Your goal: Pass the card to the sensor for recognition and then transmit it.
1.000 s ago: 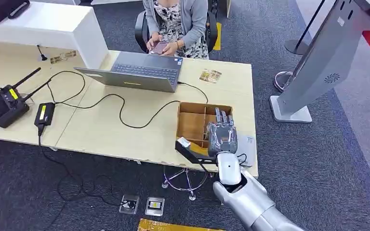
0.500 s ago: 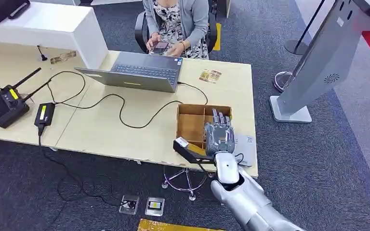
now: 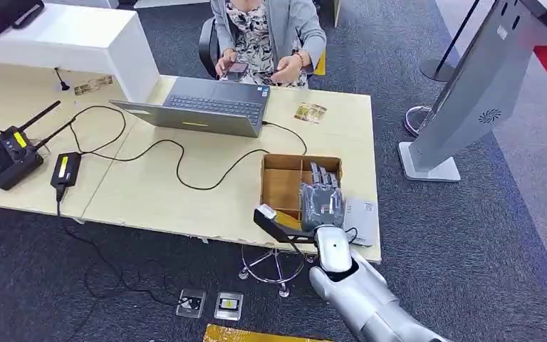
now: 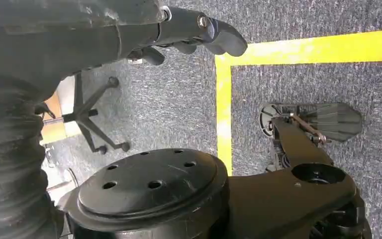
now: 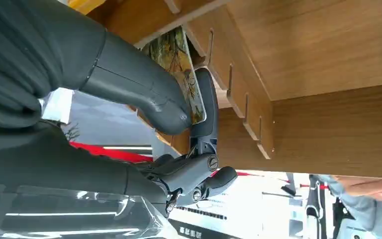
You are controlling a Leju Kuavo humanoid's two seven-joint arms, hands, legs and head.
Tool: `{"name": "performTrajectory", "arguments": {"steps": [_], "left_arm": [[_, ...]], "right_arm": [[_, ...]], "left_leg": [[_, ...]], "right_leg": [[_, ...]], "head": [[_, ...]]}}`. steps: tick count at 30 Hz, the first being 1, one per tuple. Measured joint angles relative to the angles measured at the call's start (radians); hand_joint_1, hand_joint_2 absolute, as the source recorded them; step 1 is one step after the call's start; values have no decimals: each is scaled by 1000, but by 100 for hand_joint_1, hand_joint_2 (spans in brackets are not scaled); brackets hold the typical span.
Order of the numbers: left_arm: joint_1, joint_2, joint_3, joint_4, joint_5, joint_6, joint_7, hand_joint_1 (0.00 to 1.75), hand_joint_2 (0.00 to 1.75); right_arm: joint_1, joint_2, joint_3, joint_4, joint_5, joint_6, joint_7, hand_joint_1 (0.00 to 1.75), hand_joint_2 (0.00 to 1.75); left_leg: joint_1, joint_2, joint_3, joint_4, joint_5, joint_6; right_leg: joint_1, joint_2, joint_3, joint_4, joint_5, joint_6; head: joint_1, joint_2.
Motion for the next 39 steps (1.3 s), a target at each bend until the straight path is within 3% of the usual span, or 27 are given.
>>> {"name": "performTrajectory", "arguments": {"steps": [17, 26, 39], "left_arm": [[0, -6, 0, 0, 6, 10, -10, 0, 175], [1, -6, 0, 0, -3, 10, -10, 0, 175], [1, -8, 0, 0, 0, 11, -11, 0, 175]], "right_arm": [[-13, 9, 2, 46, -3, -41, -14, 175, 175], [-39, 9, 2, 45, 41, -74, 11, 175, 175], [-94, -2, 2, -145, 132, -75, 35, 175, 175]], "left_leg": [[0, 0, 1, 0, 0, 0], [0, 0, 1, 0, 0, 0], [0, 0, 0, 0, 0, 0]], "right_leg": [[0, 0, 2, 0, 0, 0], [0, 0, 1, 0, 0, 0], [0, 0, 0, 0, 0, 0]], "head": [[0, 0], [0, 0], [0, 0]]}}
